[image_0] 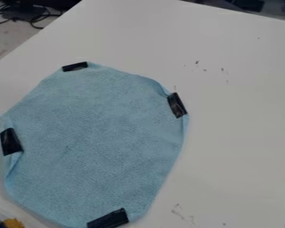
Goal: Fold the cloth from top right to bottom left
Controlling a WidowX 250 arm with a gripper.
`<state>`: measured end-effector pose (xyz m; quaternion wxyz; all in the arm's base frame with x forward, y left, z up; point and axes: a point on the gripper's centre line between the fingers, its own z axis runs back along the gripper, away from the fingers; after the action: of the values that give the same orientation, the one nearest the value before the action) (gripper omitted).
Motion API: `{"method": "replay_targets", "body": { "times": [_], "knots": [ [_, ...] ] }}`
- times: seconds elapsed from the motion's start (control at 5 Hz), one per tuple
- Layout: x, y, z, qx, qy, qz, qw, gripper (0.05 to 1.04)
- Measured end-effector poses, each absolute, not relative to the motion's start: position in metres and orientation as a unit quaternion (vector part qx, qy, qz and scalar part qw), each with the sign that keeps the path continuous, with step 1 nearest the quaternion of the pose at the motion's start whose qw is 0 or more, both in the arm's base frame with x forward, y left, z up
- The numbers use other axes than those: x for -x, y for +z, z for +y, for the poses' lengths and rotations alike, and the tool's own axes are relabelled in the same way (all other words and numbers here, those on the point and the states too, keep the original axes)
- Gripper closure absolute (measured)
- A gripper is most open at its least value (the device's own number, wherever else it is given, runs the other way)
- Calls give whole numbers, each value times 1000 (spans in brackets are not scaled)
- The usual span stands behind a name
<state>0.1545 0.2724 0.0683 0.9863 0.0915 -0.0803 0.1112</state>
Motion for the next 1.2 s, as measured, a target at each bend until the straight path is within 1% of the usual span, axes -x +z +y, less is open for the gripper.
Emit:
{"method": "replay_targets", "body": {
  "times": [0.2,0.4,0.6,0.8,1.0,1.2],
  "knots": [
    [-155,61,267,-79,111,-75,988,83],
    [-170,66,237,-81,79,-93,989,83],
    [-199,79,205,-81,35,-101,991,83],
    [-227,82,172,-82,-11,-104,991,83],
    [-263,76,137,-75,-64,-98,990,83],
    [-307,67,117,-71,-108,-83,988,83]
  ]
}}
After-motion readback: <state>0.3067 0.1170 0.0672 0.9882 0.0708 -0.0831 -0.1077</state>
